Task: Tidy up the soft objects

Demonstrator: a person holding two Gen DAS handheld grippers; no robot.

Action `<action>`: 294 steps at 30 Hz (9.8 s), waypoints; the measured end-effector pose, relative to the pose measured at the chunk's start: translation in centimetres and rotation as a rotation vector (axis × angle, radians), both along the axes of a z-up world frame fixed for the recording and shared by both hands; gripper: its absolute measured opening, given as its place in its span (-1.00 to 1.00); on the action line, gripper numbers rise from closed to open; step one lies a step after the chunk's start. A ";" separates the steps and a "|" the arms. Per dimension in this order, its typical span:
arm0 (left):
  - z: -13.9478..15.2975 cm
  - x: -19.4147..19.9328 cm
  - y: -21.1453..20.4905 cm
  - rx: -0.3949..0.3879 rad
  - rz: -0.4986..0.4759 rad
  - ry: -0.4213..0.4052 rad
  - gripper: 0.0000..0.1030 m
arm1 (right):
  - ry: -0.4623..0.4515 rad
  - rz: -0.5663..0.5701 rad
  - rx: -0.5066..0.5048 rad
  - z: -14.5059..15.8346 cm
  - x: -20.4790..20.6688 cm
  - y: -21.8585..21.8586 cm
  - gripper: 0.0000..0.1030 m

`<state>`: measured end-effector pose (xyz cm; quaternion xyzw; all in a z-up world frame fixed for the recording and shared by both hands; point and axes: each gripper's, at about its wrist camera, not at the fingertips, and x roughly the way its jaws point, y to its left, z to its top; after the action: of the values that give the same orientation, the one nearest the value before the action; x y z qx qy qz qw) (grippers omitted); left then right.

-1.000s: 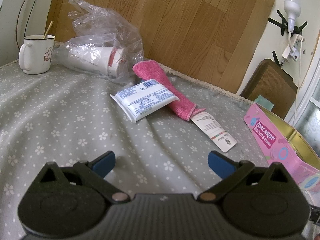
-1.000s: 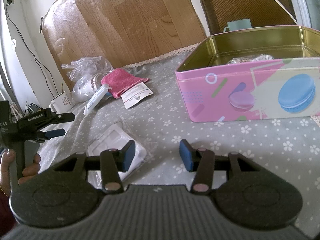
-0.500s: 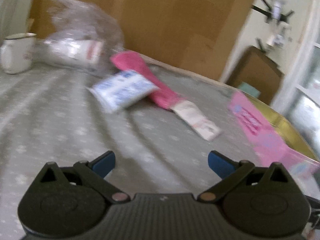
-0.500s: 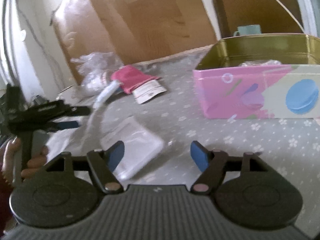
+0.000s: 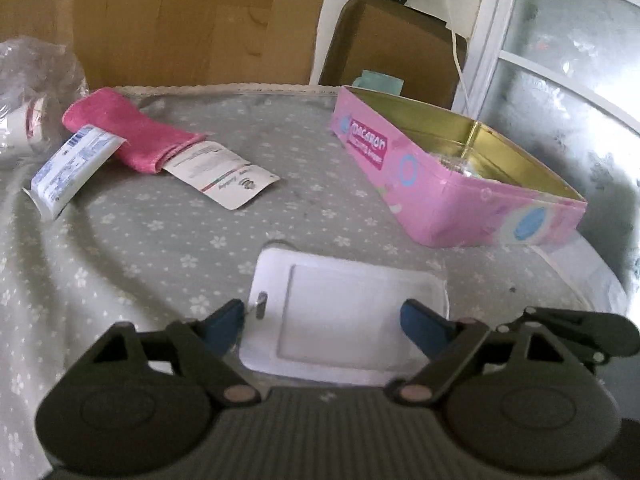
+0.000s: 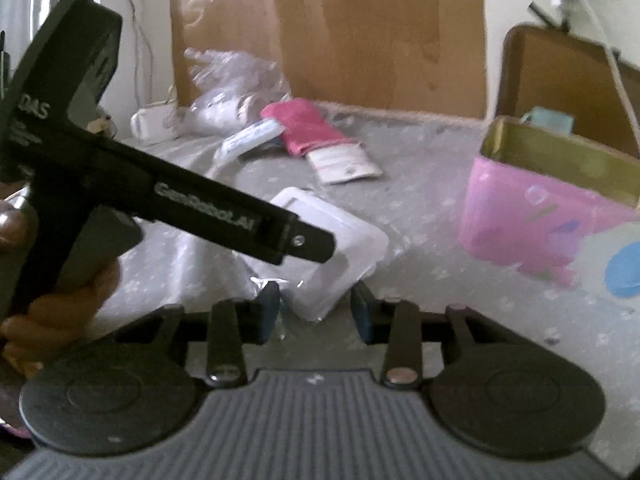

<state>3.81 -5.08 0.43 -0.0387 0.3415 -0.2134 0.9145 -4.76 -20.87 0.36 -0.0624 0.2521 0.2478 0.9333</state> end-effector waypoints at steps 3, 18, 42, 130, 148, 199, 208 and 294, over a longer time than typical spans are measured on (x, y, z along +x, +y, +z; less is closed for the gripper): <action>1.5 -0.1 -0.3 -0.062 -0.015 0.004 0.63 | -0.129 -0.061 0.008 1.9 -0.7 -1.4 -0.31; 8.6 8.2 -16.1 0.042 -0.122 -0.196 0.91 | -0.223 -0.605 -0.170 4.3 10.2 -13.2 0.01; 0.4 1.3 11.8 0.171 0.536 -0.191 0.89 | -0.150 -0.081 0.107 3.8 6.7 3.3 0.12; 0.2 0.6 17.1 -0.111 0.619 -0.169 0.99 | -0.086 0.254 -0.030 1.7 1.1 6.6 0.05; -0.1 0.2 17.0 -0.149 0.528 -0.095 0.99 | 0.008 0.096 0.148 2.7 1.2 0.9 0.31; 7.8 6.4 -9.8 -0.121 0.005 -0.078 0.71 | -0.233 -0.599 0.129 4.2 2.9 -15.3 0.04; 3.3 4.3 0.9 -0.003 0.223 -0.068 0.75 | -0.232 -0.332 0.160 3.7 2.6 -7.0 0.12; -0.5 2.2 12.3 0.026 0.442 -0.156 0.96 | 0.074 -0.214 0.240 0.7 5.3 -0.9 0.32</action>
<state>5.97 7.23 -0.07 -0.0844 0.2559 -0.0057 0.9630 0.52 -21.73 1.05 0.0857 0.2600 0.1777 0.9453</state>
